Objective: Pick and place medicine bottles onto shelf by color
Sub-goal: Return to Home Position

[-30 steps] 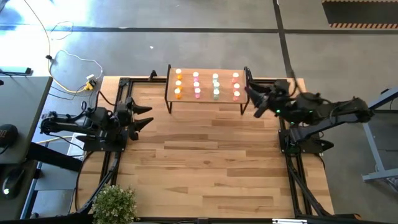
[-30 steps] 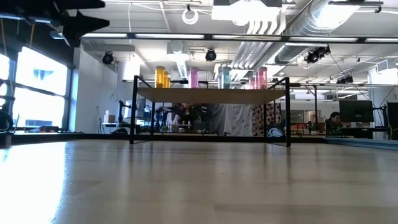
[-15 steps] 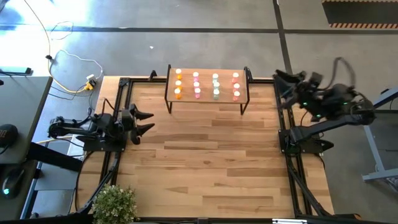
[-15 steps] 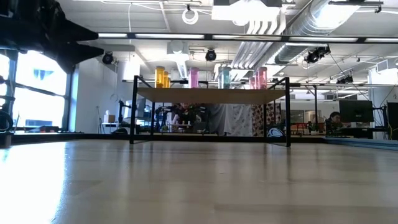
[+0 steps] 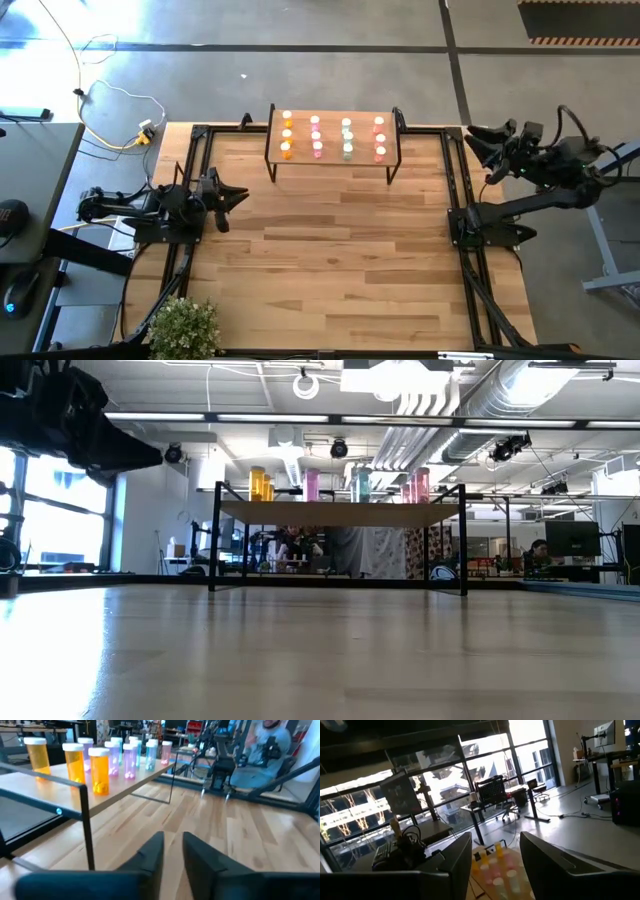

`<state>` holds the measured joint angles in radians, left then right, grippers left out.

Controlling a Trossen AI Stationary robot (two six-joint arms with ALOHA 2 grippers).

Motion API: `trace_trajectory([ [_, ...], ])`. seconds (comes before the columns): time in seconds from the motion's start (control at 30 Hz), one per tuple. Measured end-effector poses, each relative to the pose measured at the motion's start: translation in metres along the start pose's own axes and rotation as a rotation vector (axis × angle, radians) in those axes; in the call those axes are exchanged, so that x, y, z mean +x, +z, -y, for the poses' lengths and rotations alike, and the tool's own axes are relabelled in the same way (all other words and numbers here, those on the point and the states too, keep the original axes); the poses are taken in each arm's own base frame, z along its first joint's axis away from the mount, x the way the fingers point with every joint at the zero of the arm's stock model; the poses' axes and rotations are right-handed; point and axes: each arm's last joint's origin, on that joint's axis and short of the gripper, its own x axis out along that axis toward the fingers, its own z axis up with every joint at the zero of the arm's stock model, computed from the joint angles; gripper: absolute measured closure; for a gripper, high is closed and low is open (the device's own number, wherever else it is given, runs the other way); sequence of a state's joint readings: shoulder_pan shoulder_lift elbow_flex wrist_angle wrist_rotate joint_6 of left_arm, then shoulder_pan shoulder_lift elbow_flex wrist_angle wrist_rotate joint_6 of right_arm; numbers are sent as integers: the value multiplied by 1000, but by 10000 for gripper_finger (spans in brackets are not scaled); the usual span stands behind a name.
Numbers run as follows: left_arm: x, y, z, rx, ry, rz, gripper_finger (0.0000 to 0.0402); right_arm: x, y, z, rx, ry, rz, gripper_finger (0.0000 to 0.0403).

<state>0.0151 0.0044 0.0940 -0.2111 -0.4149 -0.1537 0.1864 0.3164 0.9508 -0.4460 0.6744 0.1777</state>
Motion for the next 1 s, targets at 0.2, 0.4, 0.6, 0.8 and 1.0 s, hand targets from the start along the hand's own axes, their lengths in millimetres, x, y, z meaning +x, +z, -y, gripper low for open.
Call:
trace_trajectory([
  [0.2,0,-3,-2,-38,44,-22,396,-3,-18,5,-48,3,-61,245],
  [0.4,0,-2,-4,-83,126,-3,374,-5,-61,13,-18,33,-88,245],
  [0.6,0,-2,-4,-84,122,-3,371,-4,-104,20,-16,45,-64,245],
  [0.8,0,-2,-4,-84,120,-1,373,5,-143,19,-36,64,-113,245],
  [1.0,0,-2,-4,-85,116,-2,372,12,-180,20,-15,49,-184,245],
])
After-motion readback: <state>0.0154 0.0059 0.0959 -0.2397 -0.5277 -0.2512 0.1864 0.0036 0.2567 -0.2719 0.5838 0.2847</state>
